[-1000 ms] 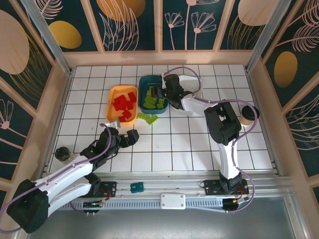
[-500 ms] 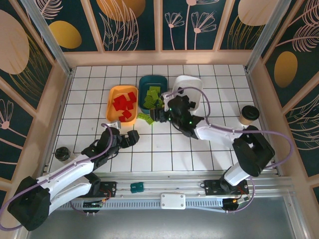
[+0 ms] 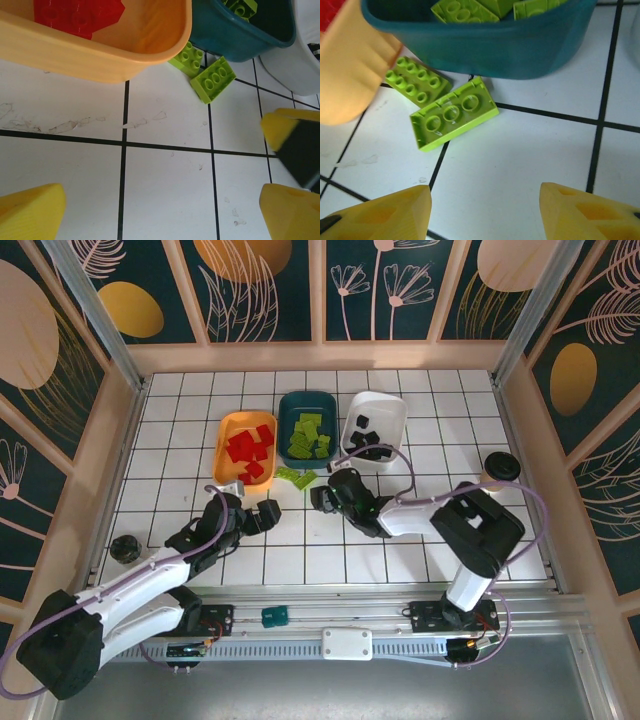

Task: Sort the legos into containers by color
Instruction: Move the lego to the bottom-center of the table.

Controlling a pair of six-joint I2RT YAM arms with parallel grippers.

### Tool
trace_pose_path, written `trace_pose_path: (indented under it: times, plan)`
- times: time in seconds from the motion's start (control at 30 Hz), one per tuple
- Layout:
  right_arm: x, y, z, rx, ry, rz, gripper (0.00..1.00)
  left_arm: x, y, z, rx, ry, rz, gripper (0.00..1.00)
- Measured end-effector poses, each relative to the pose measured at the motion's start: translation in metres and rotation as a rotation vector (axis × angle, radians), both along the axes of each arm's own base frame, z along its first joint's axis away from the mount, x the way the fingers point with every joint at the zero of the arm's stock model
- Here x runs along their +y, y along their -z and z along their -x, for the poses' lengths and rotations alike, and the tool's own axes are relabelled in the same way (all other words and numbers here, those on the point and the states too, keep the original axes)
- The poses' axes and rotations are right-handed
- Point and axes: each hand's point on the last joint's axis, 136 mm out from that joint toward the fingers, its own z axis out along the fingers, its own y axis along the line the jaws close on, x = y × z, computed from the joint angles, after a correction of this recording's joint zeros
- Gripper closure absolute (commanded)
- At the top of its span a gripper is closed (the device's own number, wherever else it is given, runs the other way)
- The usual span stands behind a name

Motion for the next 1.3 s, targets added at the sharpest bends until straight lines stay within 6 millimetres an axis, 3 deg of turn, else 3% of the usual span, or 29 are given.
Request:
trace_pose_path:
  times: [0.2,0.5,0.73,1.07,1.3]
  plan:
    - [0.019,0.009,-0.018,-0.003,0.018,-0.035,0.41,0.000,-0.008,0.000,-0.024,0.000,0.016,0.01]
    - [0.032,0.018,-0.040,0.014,0.066,-0.061,0.48,0.001,-0.010,0.000,-0.027,-0.003,0.017,0.01]
    - [0.029,0.024,-0.038,0.031,0.093,-0.050,0.55,0.000,-0.010,0.000,-0.030,0.003,0.015,0.01]
    - [-0.002,0.027,0.025,0.065,0.067,-0.054,0.57,-0.017,0.009,0.005,0.037,0.107,-0.042,0.02]
    - [-0.011,0.025,0.076,0.068,0.007,-0.050,0.44,-0.064,0.004,0.005,0.024,0.240,-0.113,0.03]
